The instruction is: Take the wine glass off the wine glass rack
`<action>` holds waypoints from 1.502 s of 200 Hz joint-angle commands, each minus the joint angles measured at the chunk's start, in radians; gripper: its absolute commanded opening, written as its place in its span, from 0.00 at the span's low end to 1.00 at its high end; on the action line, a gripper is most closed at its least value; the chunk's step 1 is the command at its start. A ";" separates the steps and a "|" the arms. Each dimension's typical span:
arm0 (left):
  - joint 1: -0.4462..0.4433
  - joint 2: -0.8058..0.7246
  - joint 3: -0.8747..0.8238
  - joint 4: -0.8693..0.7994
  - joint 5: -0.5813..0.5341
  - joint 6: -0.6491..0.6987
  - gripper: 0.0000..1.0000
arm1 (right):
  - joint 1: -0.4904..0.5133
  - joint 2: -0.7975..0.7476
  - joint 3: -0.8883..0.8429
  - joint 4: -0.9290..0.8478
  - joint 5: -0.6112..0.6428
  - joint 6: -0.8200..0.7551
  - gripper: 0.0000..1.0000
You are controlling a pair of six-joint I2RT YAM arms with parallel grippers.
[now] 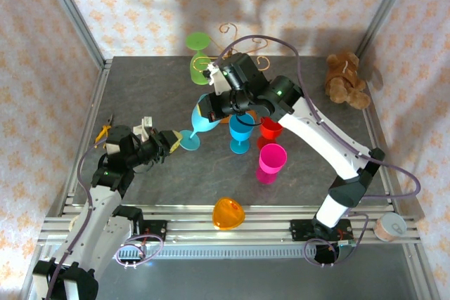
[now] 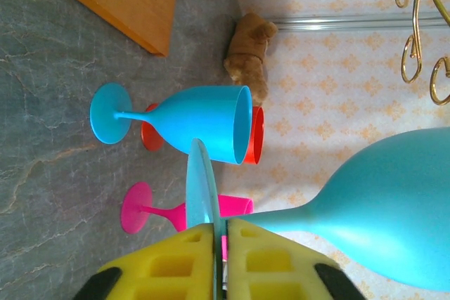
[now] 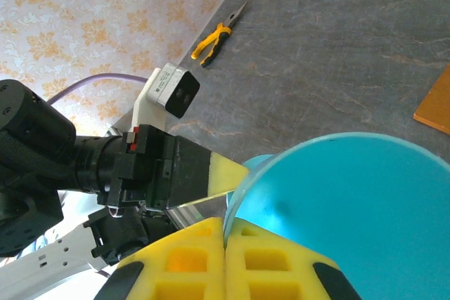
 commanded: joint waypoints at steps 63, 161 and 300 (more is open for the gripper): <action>0.010 -0.011 0.027 -0.007 -0.023 -0.004 0.41 | 0.007 -0.040 -0.063 0.004 0.049 0.011 0.00; 0.010 0.001 0.182 -0.435 -0.109 0.300 0.47 | 0.091 -0.055 -0.126 -0.016 0.194 0.008 0.00; 0.009 0.042 0.233 -0.497 -0.191 0.356 0.47 | 0.200 -0.211 -0.491 0.031 0.449 0.121 0.00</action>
